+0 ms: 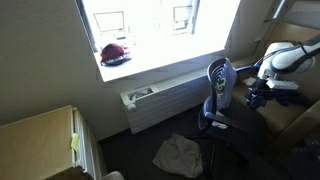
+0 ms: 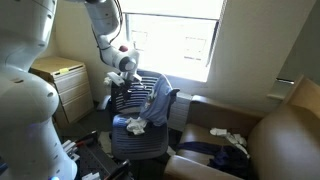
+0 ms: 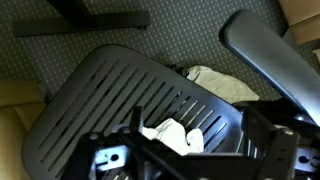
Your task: Put the clothes on the brown chair onto the black chair and vice-versa
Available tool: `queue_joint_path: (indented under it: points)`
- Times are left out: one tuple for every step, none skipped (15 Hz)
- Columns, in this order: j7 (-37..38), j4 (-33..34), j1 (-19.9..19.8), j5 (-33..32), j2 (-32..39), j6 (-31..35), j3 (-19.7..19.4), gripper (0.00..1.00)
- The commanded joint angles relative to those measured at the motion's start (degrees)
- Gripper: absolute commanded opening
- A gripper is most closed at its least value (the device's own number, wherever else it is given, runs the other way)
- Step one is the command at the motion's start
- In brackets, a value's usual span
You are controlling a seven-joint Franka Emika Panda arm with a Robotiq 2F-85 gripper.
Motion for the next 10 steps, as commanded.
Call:
queue_joint_path:
  points:
    - [1.26,-2.14,0.7,-2.8,4.88,13.01,-0.58,1.0]
    - [1.11,-2.27,0.48,-2.7,6.47,16.73,-0.38,1.0]
    - [0.91,-2.38,0.27,-2.19,8.0,20.57,-0.03,1.0]
    - [0.72,-1.97,-0.16,-1.55,9.84,24.4,0.44,1.0]
    - [0.83,-1.62,-0.31,-1.27,11.58,28.32,0.62,1.0]
    - [0.97,-1.15,-0.51,-0.99,13.25,31.63,0.89,1.0]
    - [1.57,-0.41,-0.09,-1.21,14.84,33.5,0.42,1.0]
    - [1.86,-0.06,-1.13,-0.54,15.34,32.51,1.52,1.0]
    - [1.66,-1.39,0.0,-1.81,13.67,31.66,0.26,1.0]
    - [1.92,-0.98,-0.07,-1.67,14.61,31.95,0.37,1.0]
